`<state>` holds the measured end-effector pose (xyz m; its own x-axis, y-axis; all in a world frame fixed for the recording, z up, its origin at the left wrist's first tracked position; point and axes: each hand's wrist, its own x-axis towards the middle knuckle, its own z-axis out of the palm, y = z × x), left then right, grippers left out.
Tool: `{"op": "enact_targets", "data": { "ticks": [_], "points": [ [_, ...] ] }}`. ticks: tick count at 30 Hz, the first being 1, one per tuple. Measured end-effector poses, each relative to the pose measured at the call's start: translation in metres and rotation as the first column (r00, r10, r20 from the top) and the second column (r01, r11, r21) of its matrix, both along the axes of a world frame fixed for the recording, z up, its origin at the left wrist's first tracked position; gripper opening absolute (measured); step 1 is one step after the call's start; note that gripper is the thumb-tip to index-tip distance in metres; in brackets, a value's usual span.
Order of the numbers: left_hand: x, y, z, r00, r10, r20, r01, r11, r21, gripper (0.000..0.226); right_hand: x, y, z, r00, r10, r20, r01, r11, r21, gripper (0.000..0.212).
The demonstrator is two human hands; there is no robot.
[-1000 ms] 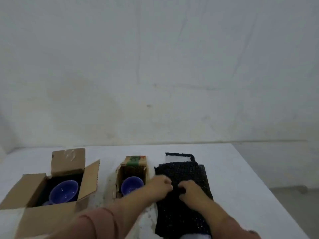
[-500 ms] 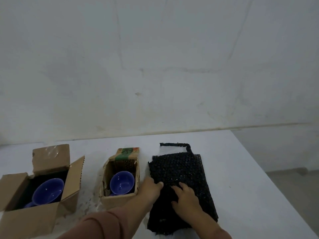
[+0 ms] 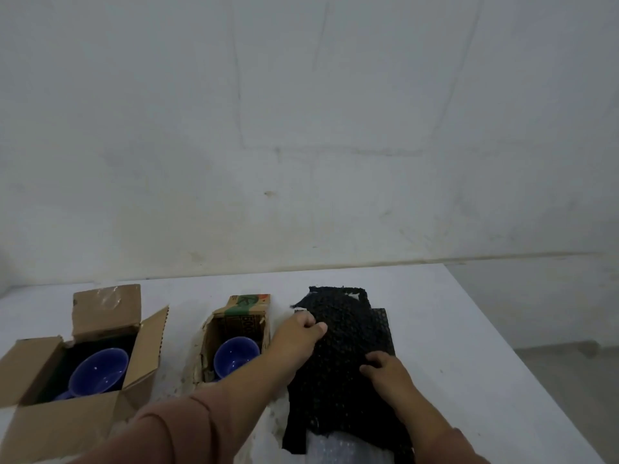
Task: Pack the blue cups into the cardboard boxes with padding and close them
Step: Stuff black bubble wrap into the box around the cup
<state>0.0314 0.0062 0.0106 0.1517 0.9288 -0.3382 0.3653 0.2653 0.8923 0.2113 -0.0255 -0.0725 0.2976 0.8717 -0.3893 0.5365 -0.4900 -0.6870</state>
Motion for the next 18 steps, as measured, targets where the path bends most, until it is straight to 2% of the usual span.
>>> {"op": "enact_targets", "data": {
  "ticks": [2, 4, 5, 8, 10, 12, 14, 16, 18],
  "points": [
    [-0.003, 0.002, 0.006, 0.987, 0.014, 0.159, -0.007, 0.999, -0.043, 0.032, -0.002, 0.000, 0.001, 0.997, -0.054, -0.060, 0.057, 0.997, 0.049, 0.044],
    [-0.007, 0.006, 0.015, 0.929, 0.063, 0.365, -0.028, 0.994, -0.101, 0.034, -0.005, 0.002, 0.006, 0.955, -0.131, -0.264, 0.154, 0.986, 0.068, 0.044],
    [-0.009, 0.007, 0.019, 0.905, 0.083, 0.417, -0.037, 0.992, -0.118, 0.035, -0.007, 0.004, 0.009, 0.904, -0.169, -0.394, 0.202, 0.978, 0.044, 0.042],
    [-0.017, 0.010, 0.022, 0.885, 0.124, 0.448, -0.056, 0.985, -0.162, 0.032, -0.012, 0.010, 0.020, 0.690, -0.259, -0.676, 0.288, 0.955, -0.071, 0.031],
    [-0.023, 0.013, 0.017, 0.910, 0.158, 0.384, -0.096, 0.980, -0.176, 0.025, -0.012, 0.014, 0.024, 0.627, -0.290, -0.723, 0.339, 0.937, -0.082, 0.034],
    [-0.031, 0.015, 0.013, 0.961, 0.193, 0.199, -0.175, 0.979, -0.103, 0.010, -0.011, 0.018, 0.026, 0.628, -0.300, -0.718, 0.425, 0.905, -0.006, 0.042],
    [-0.041, 0.018, 0.011, 0.962, 0.251, 0.110, -0.251, 0.968, -0.020, 0.021, -0.006, 0.020, 0.033, 0.659, -0.284, -0.697, 0.485, 0.868, 0.105, 0.037],
    [-0.051, 0.019, 0.017, 0.969, 0.240, 0.060, -0.245, 0.964, 0.100, 0.031, -0.002, 0.022, 0.046, 0.737, -0.217, -0.640, 0.449, 0.865, 0.225, 0.031],
    [-0.061, 0.021, 0.026, 0.983, 0.182, -0.012, -0.177, 0.966, 0.190, 0.036, 0.000, 0.023, 0.066, 0.838, -0.123, -0.531, 0.343, 0.876, 0.339, 0.031]
  ]
}}
